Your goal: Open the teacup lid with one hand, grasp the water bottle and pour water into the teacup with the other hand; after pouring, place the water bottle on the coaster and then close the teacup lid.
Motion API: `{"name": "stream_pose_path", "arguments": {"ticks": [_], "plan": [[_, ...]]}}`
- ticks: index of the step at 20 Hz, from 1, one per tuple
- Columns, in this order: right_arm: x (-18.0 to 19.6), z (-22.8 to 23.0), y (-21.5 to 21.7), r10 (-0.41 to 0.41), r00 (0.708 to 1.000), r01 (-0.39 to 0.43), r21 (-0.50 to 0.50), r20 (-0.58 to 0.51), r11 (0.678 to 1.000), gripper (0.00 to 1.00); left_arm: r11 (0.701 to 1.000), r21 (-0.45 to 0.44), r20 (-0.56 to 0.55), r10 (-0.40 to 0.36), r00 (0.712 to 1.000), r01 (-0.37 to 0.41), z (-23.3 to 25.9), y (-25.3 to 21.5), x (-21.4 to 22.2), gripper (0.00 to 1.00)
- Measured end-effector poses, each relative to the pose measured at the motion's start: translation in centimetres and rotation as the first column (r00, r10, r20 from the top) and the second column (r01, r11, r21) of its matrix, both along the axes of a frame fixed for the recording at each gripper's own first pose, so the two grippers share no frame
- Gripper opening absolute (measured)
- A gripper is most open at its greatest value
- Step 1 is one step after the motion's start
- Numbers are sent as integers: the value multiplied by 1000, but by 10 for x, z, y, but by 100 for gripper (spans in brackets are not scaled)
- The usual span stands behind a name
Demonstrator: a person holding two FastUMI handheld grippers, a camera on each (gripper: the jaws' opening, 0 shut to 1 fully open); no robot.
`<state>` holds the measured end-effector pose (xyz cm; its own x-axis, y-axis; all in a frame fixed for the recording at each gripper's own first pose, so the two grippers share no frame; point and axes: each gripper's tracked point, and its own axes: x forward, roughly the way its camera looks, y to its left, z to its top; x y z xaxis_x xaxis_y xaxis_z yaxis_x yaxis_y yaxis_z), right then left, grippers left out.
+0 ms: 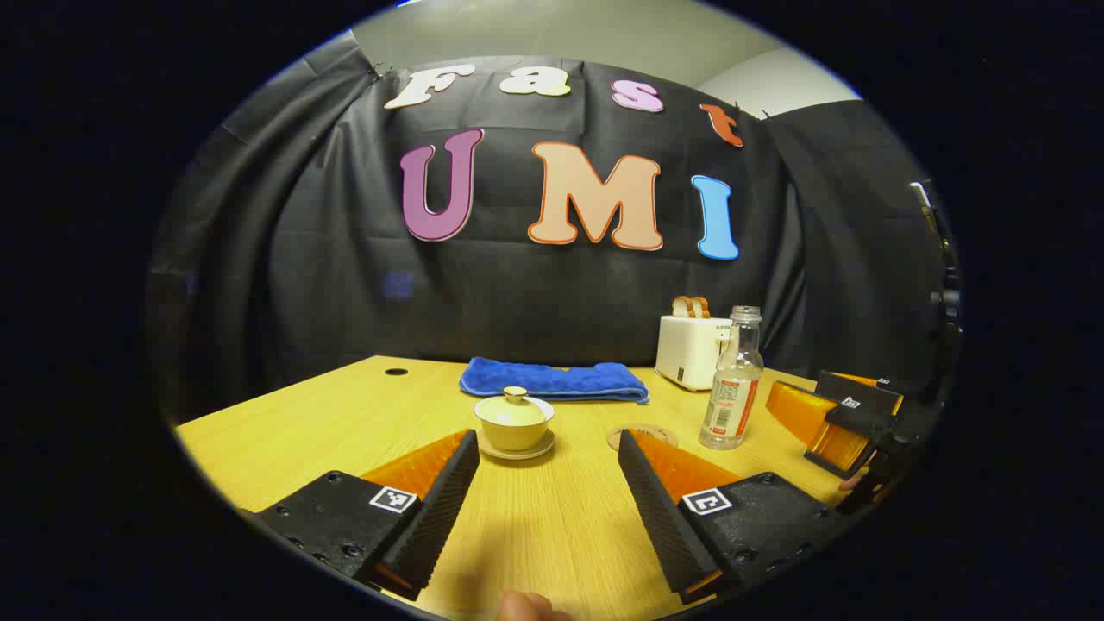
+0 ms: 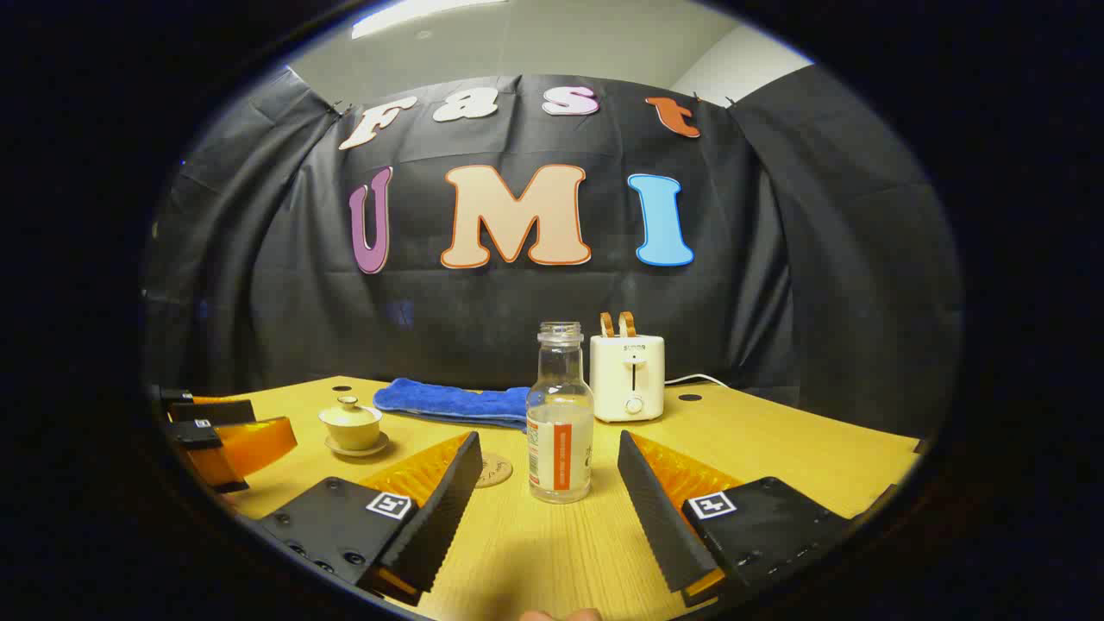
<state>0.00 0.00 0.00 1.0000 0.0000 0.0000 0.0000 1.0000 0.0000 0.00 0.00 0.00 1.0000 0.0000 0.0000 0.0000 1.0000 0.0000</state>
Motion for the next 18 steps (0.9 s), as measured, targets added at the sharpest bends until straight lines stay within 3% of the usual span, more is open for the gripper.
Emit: {"name": "stream_pose_path", "arguments": {"ticks": [4,9,18], "plan": [[0,-5,-3,-20,1000,19,6,3,1000,99,999,51,25,10,1000,-12,4,1,-2,96],[-6,-5,-5,-41,999,41,9,5,999,100,998,49,18,34,999,-35,2,6,-4,95],[-18,-6,5,-7,1000,7,9,7,1000,98,999,48,20,20,1000,-21,2,0,-9,95]]}}
